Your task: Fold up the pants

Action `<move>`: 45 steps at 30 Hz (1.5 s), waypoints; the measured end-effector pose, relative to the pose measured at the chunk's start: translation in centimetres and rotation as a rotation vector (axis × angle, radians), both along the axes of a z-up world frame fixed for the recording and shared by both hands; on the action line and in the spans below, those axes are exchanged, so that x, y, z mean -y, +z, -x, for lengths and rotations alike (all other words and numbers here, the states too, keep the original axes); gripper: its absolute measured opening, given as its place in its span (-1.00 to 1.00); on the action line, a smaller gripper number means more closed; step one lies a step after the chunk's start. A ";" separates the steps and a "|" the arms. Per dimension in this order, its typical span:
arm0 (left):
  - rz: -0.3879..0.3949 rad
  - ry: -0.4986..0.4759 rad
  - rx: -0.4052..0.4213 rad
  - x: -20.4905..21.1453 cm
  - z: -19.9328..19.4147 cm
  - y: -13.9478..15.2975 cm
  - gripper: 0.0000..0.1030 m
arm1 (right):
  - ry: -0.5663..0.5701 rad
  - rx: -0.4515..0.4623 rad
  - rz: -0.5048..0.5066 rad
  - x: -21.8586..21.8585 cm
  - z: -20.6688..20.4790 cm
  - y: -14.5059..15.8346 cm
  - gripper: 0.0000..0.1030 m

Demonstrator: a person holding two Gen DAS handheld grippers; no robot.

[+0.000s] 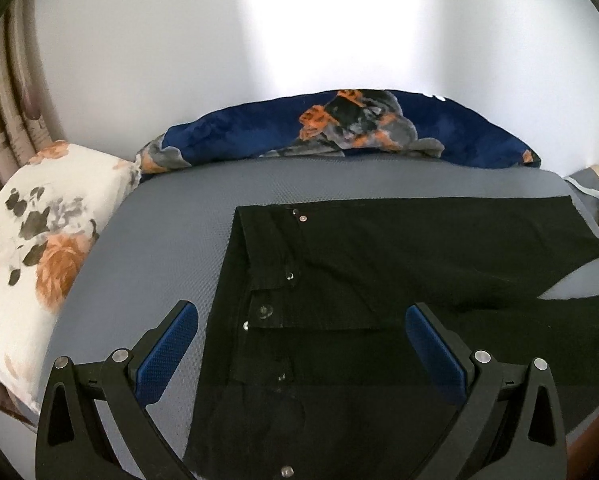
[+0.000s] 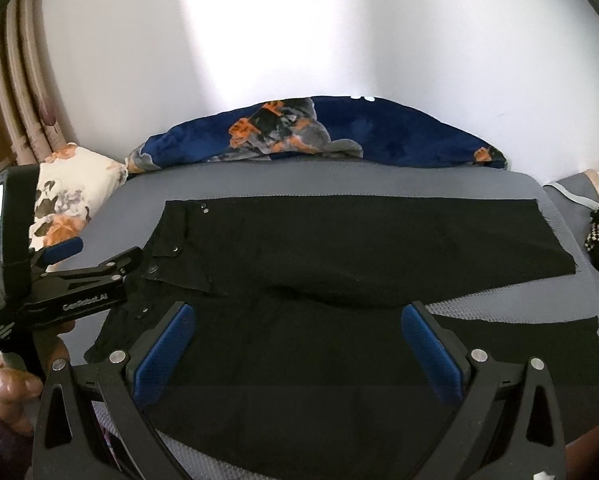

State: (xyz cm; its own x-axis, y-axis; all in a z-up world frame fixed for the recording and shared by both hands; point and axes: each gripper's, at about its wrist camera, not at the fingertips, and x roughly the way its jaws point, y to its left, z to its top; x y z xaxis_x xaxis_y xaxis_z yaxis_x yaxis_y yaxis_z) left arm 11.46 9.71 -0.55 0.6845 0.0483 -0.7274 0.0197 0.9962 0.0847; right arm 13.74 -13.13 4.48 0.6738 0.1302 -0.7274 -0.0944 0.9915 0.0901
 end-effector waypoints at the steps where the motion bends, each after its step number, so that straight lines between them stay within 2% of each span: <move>1: 0.001 -0.001 -0.005 0.0 -0.5 -0.2 1.00 | 0.003 -0.005 0.001 -0.1 -0.3 -0.2 1.00; 15: -0.021 -0.002 -0.058 -0.5 -5.5 -3.5 1.00 | 0.025 -0.045 0.000 -0.7 -3.3 -2.1 1.00; 24: -0.028 -0.007 -0.081 -1.3 -7.5 -4.6 1.00 | 0.028 -0.075 -0.018 -1.4 -4.5 -3.7 0.99; 28: -0.016 -0.037 -0.105 -2.5 -9.0 -4.9 1.00 | 0.029 -0.091 -0.015 -1.5 -4.8 -4.3 0.99; 29: 0.001 -0.053 -0.118 -3.0 -9.5 -5.0 1.00 | 0.029 -0.096 -0.013 -1.4 -4.9 -4.5 0.99; 32: 0.147 -0.103 -0.173 -6.1 -11.8 -5.0 0.99 | 0.026 -0.105 -0.011 -1.3 -5.1 -4.8 0.99; 35: 0.264 -0.081 -0.198 -10.2 -14.5 -5.3 0.99 | 0.020 -0.115 -0.019 -1.1 -5.4 -5.3 0.99; 37: 0.418 -0.112 -0.234 -13.3 -16.4 -6.3 0.95 | 0.018 -0.123 -0.026 -1.1 -5.6 -5.6 0.99; 38: 0.458 -0.104 -0.250 -14.4 -17.1 -6.8 0.88 | 0.019 -0.127 -0.026 -1.0 -5.6 -5.8 0.99; 40: 0.464 -0.076 -0.241 -16.5 -18.5 -7.5 0.83 | 0.019 -0.133 -0.018 -1.1 -5.8 -6.1 0.99; 42: 0.477 -0.125 -0.241 -17.4 -19.4 -8.0 0.81 | 0.019 -0.142 -0.012 -1.2 -6.0 -6.4 0.99; 44: 0.485 -0.169 -0.281 -17.5 -20.4 -8.9 0.63 | 0.018 -0.152 -0.012 -1.2 -6.2 -6.8 0.99; 45: 0.472 -0.184 -0.308 -17.3 -21.1 -9.5 0.62 | 0.018 -0.158 -0.014 -1.2 -6.3 -7.0 0.99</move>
